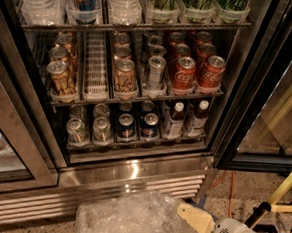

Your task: Pick orange can from middle shelf of fridge

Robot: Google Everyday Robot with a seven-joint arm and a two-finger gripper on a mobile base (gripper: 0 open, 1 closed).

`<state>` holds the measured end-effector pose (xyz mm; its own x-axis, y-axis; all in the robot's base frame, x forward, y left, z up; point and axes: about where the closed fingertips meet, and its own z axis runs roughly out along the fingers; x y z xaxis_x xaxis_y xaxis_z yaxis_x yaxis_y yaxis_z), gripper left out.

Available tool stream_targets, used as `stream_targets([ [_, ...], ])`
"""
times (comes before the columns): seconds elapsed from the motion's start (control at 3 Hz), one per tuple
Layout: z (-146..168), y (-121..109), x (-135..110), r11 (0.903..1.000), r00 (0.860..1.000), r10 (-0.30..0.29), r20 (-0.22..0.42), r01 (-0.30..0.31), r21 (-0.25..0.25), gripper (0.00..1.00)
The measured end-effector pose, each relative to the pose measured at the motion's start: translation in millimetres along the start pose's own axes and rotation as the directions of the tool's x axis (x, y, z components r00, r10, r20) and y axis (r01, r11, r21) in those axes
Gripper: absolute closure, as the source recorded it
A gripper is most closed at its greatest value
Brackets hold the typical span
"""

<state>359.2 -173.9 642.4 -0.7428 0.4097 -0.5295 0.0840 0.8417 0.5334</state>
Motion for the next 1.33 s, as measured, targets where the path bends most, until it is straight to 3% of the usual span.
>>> stream_targets([
  [0.67, -1.3, 23.4, -21.3, 0.9993, 0.999, 0.004, 0.054, -0.002, -0.038, 0.0],
  [1.0, -8.5, 52.0, -30.9, 0.9954, 0.996, -0.033, 0.081, 0.04, -0.087, 0.0],
  [1.33, -8.5, 52.0, -30.9, 0.9954, 0.996, -0.033, 0.081, 0.04, -0.087, 0.0],
])
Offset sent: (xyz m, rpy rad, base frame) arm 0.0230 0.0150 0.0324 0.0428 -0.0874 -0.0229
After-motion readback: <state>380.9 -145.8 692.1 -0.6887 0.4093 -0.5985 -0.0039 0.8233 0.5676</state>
